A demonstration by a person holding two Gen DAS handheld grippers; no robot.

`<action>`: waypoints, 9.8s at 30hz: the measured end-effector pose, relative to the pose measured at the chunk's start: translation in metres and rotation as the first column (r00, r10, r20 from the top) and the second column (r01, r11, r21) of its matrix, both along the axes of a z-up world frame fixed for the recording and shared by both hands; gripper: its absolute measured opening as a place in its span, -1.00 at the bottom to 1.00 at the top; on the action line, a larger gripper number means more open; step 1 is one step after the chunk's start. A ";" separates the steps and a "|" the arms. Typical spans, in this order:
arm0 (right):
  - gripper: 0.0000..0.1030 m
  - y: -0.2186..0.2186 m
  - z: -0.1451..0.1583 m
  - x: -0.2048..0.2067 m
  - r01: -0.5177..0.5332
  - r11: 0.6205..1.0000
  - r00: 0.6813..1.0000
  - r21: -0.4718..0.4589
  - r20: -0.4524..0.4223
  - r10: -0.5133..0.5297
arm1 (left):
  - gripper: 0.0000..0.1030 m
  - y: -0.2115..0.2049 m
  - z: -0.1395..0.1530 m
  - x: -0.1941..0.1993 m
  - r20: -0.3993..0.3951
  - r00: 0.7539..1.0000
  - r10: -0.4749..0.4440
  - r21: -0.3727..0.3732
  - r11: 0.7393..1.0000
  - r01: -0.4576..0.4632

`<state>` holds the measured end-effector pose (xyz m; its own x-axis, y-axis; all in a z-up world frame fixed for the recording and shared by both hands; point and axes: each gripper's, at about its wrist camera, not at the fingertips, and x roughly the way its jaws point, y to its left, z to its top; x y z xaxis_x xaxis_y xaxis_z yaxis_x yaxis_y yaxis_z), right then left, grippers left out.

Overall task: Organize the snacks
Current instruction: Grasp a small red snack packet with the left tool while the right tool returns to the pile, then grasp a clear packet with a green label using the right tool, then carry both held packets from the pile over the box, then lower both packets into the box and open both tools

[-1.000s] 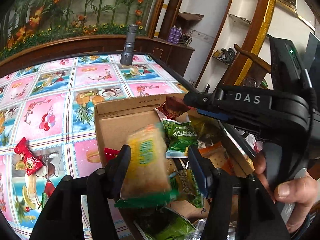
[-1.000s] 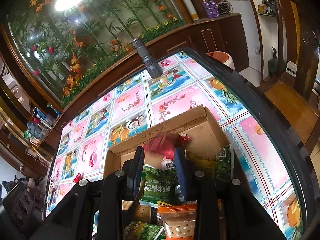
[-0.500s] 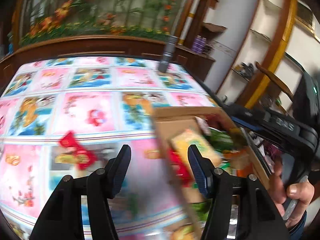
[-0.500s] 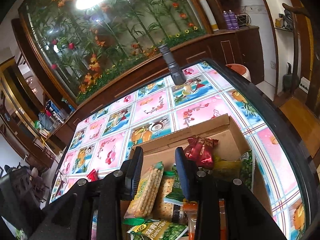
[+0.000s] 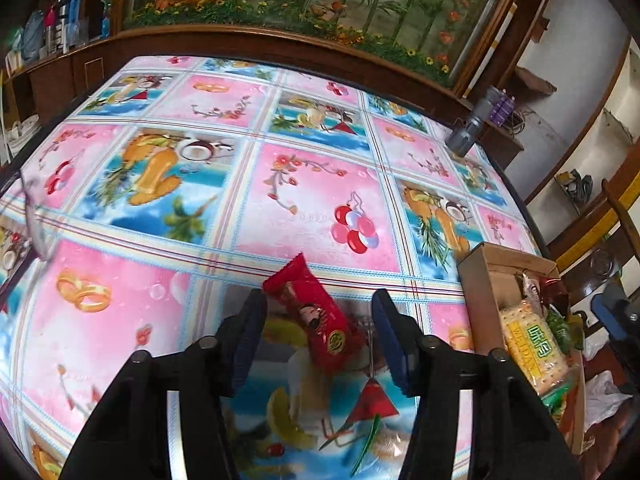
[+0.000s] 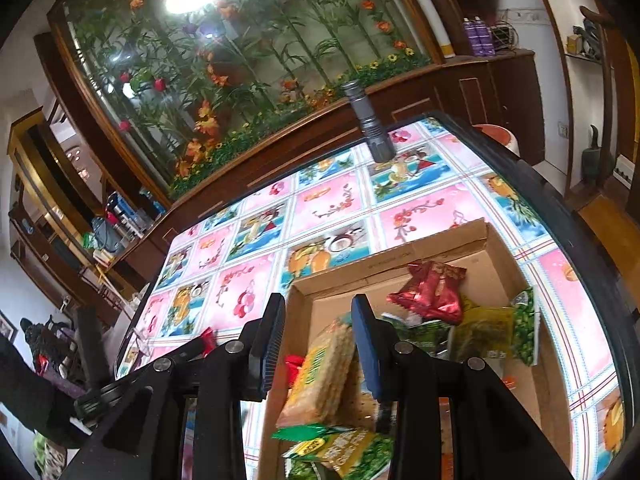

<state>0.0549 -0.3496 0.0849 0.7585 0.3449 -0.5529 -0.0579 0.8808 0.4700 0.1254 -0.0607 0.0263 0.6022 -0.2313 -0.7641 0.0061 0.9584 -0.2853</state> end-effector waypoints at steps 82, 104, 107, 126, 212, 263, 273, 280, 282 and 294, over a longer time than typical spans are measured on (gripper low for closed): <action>-0.29 0.211 -0.068 0.016 -0.452 0.825 0.879 -0.339 -0.327 0.347 | -0.66 0.052 0.019 -0.022 0.108 0.994 -0.026 0.085 0.996 0.017; -0.17 0.164 -0.059 0.027 -0.336 0.937 0.905 -0.094 -0.308 0.294 | -0.66 0.045 0.015 -0.020 0.101 0.995 -0.028 0.099 0.995 0.018; -0.17 0.164 -0.061 0.032 -0.309 0.949 0.903 -0.066 -0.333 0.271 | -0.66 0.048 0.018 -0.021 0.108 0.994 -0.020 0.097 0.995 0.010; -0.57 0.198 -0.062 0.020 -0.312 0.876 0.940 -0.368 -0.254 0.228 | -0.66 0.047 0.021 -0.023 0.118 0.992 -0.032 0.078 0.997 0.023; -0.59 -0.032 -0.013 -0.083 0.092 0.994 0.990 0.055 0.105 -0.098 | -0.66 -0.079 0.045 -0.121 0.321 0.895 -0.309 0.165 0.949 0.268; -0.58 -0.032 -0.047 -0.065 0.037 0.999 0.997 0.020 -0.063 -0.035 | -0.63 -0.201 0.011 -0.144 0.219 0.808 -0.547 0.257 0.831 0.493; -0.58 -0.035 -0.048 -0.062 0.076 0.997 0.995 0.001 -0.068 -0.076 | -0.63 -0.201 0.010 -0.144 0.219 0.808 -0.546 0.256 0.832 0.493; -0.57 -0.041 -0.053 -0.061 0.096 0.995 0.991 0.009 -0.099 -0.095 | -0.63 -0.202 0.010 -0.144 0.219 0.807 -0.549 0.256 0.830 0.495; -0.57 -0.040 -0.053 -0.060 0.095 0.995 0.991 0.005 -0.098 -0.094 | -0.63 -0.203 0.010 -0.144 0.219 0.807 -0.548 0.255 0.831 0.495; -0.55 -0.040 -0.053 -0.062 0.103 0.995 0.990 0.006 -0.100 -0.102 | -0.63 -0.203 0.010 -0.144 0.219 0.807 -0.549 0.256 0.830 0.495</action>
